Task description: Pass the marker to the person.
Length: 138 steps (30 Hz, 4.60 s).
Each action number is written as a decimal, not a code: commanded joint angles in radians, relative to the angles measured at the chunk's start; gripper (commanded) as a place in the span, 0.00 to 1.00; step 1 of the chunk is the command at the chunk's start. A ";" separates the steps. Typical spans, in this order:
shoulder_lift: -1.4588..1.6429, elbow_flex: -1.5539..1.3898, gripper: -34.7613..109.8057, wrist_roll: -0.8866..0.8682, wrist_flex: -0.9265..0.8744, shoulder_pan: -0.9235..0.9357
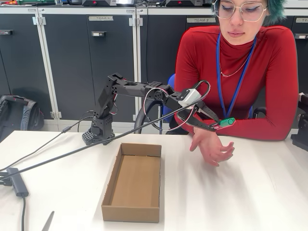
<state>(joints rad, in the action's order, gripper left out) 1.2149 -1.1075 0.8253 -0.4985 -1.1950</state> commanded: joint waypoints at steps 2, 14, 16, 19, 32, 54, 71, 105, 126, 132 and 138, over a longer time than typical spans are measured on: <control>0.074 0.025 0.21 0.029 0.018 -0.143; 0.098 -0.002 0.21 0.055 0.014 -0.215; 0.098 -0.002 0.21 0.057 0.015 -0.216; 0.100 -0.006 0.21 0.064 0.009 -0.216; 0.101 -0.034 0.28 0.083 0.020 -0.192; 0.117 -0.064 0.42 0.094 0.064 -0.179; 0.147 -0.104 0.41 0.109 0.064 -0.141; 0.195 -0.169 0.41 0.127 0.029 -0.061; 0.245 -0.229 0.41 0.164 0.008 0.080; 0.256 -0.238 0.40 0.163 0.012 0.103; 0.268 -0.242 0.40 0.170 0.005 0.120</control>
<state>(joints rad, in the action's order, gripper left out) 1.3775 -1.3591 0.9848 -0.5016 -1.0784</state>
